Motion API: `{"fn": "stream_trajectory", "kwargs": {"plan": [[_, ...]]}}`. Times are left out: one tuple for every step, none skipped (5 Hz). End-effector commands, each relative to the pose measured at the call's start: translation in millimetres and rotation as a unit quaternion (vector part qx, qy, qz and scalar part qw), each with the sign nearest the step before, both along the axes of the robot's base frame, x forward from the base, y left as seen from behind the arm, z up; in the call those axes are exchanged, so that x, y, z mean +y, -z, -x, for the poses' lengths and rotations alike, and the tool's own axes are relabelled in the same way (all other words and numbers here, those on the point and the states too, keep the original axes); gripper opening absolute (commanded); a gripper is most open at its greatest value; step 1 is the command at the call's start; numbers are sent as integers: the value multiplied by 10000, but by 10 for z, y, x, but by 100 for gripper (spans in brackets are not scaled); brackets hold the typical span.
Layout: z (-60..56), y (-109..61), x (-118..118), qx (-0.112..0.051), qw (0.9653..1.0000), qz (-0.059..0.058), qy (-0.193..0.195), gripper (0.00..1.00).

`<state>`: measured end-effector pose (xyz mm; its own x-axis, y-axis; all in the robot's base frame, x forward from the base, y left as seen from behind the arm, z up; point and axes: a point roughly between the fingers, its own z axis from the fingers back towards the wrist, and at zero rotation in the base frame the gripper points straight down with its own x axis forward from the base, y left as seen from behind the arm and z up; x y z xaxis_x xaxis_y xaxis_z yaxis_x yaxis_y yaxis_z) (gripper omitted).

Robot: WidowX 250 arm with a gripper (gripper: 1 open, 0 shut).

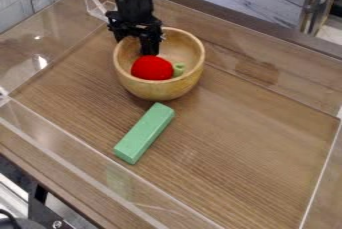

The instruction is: Move the red fruit to the left

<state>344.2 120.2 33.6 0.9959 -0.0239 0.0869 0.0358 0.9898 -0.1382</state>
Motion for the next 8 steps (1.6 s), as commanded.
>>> {"fn": "stream_trajectory", "kwargs": {"plan": [[16, -150, 66, -168, 9997, -50, 174, 0], [102, -247, 193, -203, 9995, -33, 257, 0], [170, -368, 233, -244, 9997, -24, 70, 0], [230, -484, 284, -282, 9995, -7, -122, 0], [237, -606, 387, -312, 9994, 40, -116, 0], [236, -568, 455, -241, 9997, 48, -55, 0], [361, -580, 576, -233, 9997, 56, 43, 0], [474, -657, 686, -244, 9996, 110, -5, 0]]}}
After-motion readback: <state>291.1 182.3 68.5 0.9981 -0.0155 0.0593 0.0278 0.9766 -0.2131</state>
